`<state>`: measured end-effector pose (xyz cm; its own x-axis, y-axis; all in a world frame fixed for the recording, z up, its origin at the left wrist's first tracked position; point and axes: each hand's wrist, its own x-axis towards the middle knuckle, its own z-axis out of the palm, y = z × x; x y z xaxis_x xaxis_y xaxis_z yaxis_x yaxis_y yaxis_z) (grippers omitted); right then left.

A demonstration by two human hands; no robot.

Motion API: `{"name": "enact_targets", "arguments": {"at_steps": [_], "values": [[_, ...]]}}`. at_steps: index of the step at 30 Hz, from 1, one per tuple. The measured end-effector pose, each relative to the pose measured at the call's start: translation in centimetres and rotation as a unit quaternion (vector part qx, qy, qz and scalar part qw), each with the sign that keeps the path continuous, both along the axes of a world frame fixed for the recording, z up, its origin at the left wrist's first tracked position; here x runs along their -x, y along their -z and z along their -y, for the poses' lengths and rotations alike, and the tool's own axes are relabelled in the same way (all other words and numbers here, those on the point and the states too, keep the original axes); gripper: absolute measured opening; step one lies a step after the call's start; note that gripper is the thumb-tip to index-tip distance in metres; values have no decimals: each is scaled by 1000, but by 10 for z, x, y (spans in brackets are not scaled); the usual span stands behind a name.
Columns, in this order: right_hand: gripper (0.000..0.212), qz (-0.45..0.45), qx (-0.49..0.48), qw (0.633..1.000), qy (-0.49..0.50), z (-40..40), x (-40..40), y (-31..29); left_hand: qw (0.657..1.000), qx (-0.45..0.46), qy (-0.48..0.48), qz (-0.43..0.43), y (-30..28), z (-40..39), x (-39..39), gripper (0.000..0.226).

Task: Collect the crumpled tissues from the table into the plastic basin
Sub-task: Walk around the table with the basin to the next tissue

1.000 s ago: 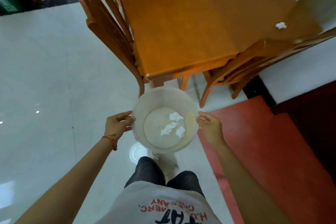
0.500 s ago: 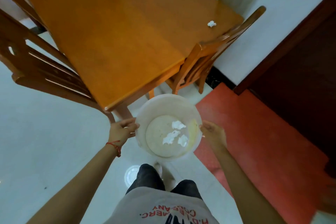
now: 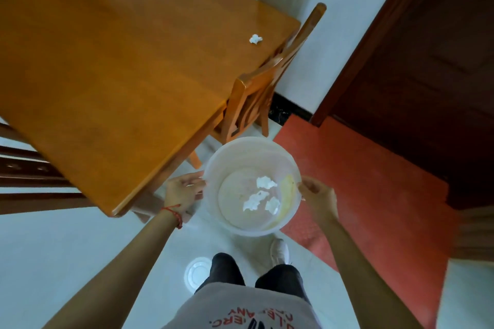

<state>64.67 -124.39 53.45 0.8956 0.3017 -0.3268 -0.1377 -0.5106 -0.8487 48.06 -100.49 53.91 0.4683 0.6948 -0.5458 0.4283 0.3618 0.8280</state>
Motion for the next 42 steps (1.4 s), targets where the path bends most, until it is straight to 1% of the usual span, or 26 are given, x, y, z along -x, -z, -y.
{"name": "enact_targets", "arguments": {"at_steps": [2,5,7,9,15,20,23,27,32,36,39,42], "values": [[25,0,-5,1000,0,3,-10,0,1000,-1,-5,-1,0,3,-12,31],[40,-6,-2,1000,-8,7,-30,3,1000,-14,-1,-14,1,9,-28,33],[42,-11,4,1000,-21,9,-44,5,1000,-19,-6,-12,2,15,-39,33],[41,-12,7,999,-45,13,-63,7,999,-29,-16,-13,2,23,-51,33],[24,-12,0,989,-149,13,-122,5,996,-24,-85,-8,4,54,-71,30],[22,-35,-20,976,-212,6,-155,5,987,-20,-157,-5,10,79,-75,30],[22,-24,-24,969,-246,-4,-164,5,982,-14,-191,1,13,88,-70,31],[22,-36,-51,959,-277,-22,-164,10,971,-16,-239,-2,15,94,-58,32],[21,-61,-37,947,-313,-52,-158,23,960,-15,-279,-18,23,88,-41,32],[30,-55,-17,937,-344,-73,-154,31,952,-16,-304,-25,29,81,-32,31],[21,-57,-3,933,-354,-93,-156,37,949,-22,-314,-28,33,72,-29,31],[21,-49,7,926,-374,-113,-156,36,944,-23,-329,-27,34,65,-28,32]]}}
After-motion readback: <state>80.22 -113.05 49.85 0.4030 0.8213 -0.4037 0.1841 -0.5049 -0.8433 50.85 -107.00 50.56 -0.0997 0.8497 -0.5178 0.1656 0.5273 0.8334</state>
